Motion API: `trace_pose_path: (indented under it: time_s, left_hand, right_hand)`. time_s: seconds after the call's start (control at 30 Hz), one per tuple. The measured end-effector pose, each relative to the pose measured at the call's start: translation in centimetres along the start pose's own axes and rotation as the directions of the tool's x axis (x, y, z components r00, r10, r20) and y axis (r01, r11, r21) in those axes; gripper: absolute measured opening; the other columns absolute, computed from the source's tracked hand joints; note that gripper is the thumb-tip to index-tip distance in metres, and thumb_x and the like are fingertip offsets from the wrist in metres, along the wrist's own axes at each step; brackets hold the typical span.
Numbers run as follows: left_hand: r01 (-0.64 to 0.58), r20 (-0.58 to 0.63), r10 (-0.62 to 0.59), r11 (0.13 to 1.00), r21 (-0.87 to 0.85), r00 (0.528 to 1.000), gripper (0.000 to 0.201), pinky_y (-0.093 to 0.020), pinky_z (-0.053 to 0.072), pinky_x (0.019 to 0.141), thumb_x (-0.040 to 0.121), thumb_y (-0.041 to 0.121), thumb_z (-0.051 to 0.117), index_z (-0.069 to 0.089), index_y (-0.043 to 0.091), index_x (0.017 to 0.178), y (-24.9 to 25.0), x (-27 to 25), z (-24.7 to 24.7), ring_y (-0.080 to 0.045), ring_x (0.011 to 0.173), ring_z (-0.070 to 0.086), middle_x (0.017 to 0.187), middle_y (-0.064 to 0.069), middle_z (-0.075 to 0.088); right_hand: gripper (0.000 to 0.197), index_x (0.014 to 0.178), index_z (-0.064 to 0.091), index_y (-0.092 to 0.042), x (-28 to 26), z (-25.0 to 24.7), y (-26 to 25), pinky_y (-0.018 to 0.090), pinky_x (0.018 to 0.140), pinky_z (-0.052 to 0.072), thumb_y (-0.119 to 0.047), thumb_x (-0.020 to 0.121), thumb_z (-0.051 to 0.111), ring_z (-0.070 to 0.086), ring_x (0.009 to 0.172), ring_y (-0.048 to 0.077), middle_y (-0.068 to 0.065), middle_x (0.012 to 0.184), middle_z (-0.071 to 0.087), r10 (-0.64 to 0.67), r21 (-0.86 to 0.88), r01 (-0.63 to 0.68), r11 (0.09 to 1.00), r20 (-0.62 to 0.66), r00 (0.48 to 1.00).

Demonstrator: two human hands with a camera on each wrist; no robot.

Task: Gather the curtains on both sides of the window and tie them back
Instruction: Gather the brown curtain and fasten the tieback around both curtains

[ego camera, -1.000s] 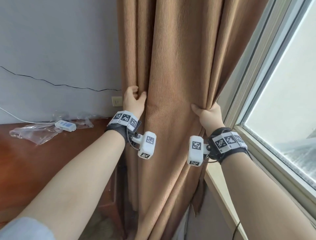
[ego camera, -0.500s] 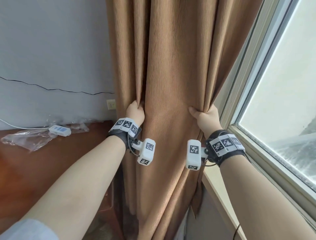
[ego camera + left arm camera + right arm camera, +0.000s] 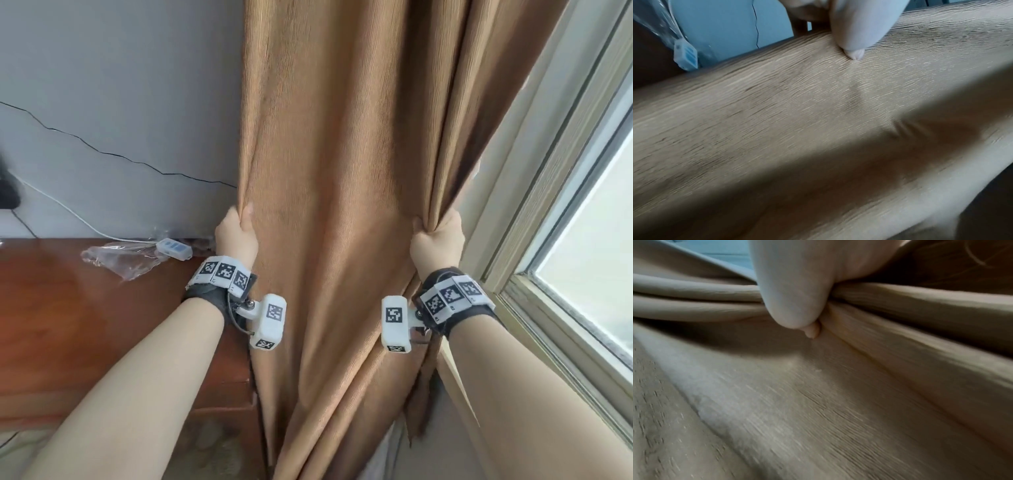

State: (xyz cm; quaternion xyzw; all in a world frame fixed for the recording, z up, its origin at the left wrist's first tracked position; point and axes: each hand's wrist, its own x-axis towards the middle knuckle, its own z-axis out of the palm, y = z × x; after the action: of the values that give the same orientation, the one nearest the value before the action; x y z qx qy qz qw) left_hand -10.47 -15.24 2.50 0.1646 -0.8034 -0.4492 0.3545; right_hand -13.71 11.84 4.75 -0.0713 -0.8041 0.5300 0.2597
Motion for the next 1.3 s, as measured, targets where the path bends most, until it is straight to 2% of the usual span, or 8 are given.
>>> trace_pose_path:
  time_s: [0.1, 0.2, 0.37, 0.53, 0.7, 0.83, 1.07, 1.3]
  left_hand:
    - [-0.003, -0.041, 0.003, 1.000, 0.012, 0.999, 0.033, -0.028, 0.030, 0.068, 0.101, 0.032, 0.036, 0.048, 0.005, 0.087, -0.3, -0.3, -1.5, -0.030, 0.084, 0.054, 0.090, -0.022, 0.059]
    - [-0.015, -0.046, 0.014, 1.000, -0.009, 0.999, 0.038, -0.025, 0.031, 0.068, 0.101, 0.030, 0.036, 0.055, -0.003, 0.099, -0.1, -1.2, -1.8, -0.030, 0.088, 0.057, 0.093, -0.021, 0.062]
    - [-0.109, 0.031, 0.110, 0.993, -0.049, 0.993, 0.034, -0.028, 0.035, 0.066, 0.100, 0.028, 0.041, 0.059, 0.000, 0.100, 0.7, -3.9, -0.4, -0.031, 0.083, 0.060, 0.089, -0.018, 0.065]
    - [-0.372, 0.226, 0.368, 0.928, -0.027, 0.902, 0.039, -0.037, 0.046, 0.074, 0.096, 0.034, 0.041, 0.062, 0.001, 0.097, 2.5, -7.9, 2.0, -0.034, 0.086, 0.060, 0.089, -0.016, 0.062]
    - [-0.452, 0.382, 0.427, 0.892, -0.026, 0.820, 0.025, -0.034, 0.043, 0.069, 0.098, 0.028, 0.045, 0.056, 0.005, 0.095, 5.4, -10.5, 4.1, -0.031, 0.083, 0.058, 0.084, -0.005, 0.053]
    - [-0.469, 0.415, 0.445, 0.882, -0.048, 0.794, 0.022, -0.039, 0.045, 0.070, 0.097, 0.023, 0.046, 0.055, 0.003, 0.099, 7.1, -11.3, 5.7, -0.035, 0.084, 0.057, 0.092, -0.013, 0.056]
    - [-0.446, 0.489, 0.407, 0.894, -0.040, 0.772, 0.023, -0.044, 0.044, 0.077, 0.098, 0.022, 0.040, 0.051, 0.002, 0.104, 8.2, -11.8, 8.2, -0.037, 0.094, 0.055, 0.105, -0.017, 0.054]
    - [-0.450, 0.543, 0.398, 0.892, -0.042, 0.740, 0.026, -0.042, 0.043, 0.086, 0.098, 0.017, 0.037, 0.050, 0.001, 0.113, 8.9, -11.9, 9.4, -0.035, 0.105, 0.053, 0.115, -0.017, 0.053]
  right_hand:
    - [0.033, 0.112, 0.042, -0.007, -0.4, 0.9, -0.7, 0.040, 0.088, 0.044, -0.015, 0.082, 0.055, 0.057, 0.101, 0.039, 0.018, 0.110, 0.060, 0.051, -0.075, -0.053, 0.996, -0.033, 0.998]
    - [0.031, 0.109, 0.039, -0.008, -0.8, 1.6, -1.4, 0.042, 0.089, 0.043, -0.011, 0.080, 0.051, 0.057, 0.100, 0.041, 0.019, 0.107, 0.060, 0.073, -0.137, -0.077, 0.988, -0.033, 0.997]
    - [0.034, 0.112, 0.037, -0.007, -1.6, 2.7, -2.1, 0.041, 0.089, 0.041, -0.009, 0.080, 0.048, 0.057, 0.099, 0.042, 0.019, 0.106, 0.061, 0.058, -0.170, -0.059, 0.984, -0.015, 0.998]
    - [0.033, 0.112, 0.037, -0.008, -2.0, 2.7, -2.3, 0.040, 0.087, 0.042, -0.012, 0.081, 0.049, 0.057, 0.099, 0.042, 0.019, 0.107, 0.061, 0.065, -0.177, -0.063, 0.982, 0.006, 0.998]
    - [0.032, 0.110, 0.037, -0.009, -2.4, 1.9, -2.1, 0.044, 0.088, 0.047, -0.012, 0.081, 0.048, 0.058, 0.096, 0.040, 0.017, 0.105, 0.060, 0.063, -0.139, -0.059, 0.988, 0.025, 0.998]
    - [0.034, 0.112, 0.038, -0.009, -2.5, 0.9, -1.7, 0.046, 0.088, 0.047, -0.012, 0.080, 0.049, 0.058, 0.096, 0.039, 0.017, 0.104, 0.060, 0.046, -0.075, -0.042, 0.996, 0.057, 0.997]
    - [0.046, 0.128, 0.045, -0.012, -2.7, -0.8, -0.6, 0.026, 0.090, 0.038, -0.007, 0.083, 0.053, 0.055, 0.111, 0.025, 0.009, 0.119, 0.060, -0.052, 0.133, 0.036, 0.990, 0.124, 0.991]
    - [0.039, 0.128, 0.054, -0.011, -3.1, -2.2, -0.1, 0.035, 0.107, 0.039, -0.017, 0.090, 0.055, 0.056, 0.114, 0.013, 0.002, 0.123, 0.062, -0.032, 0.475, -0.099, 0.875, 0.260, 0.965]
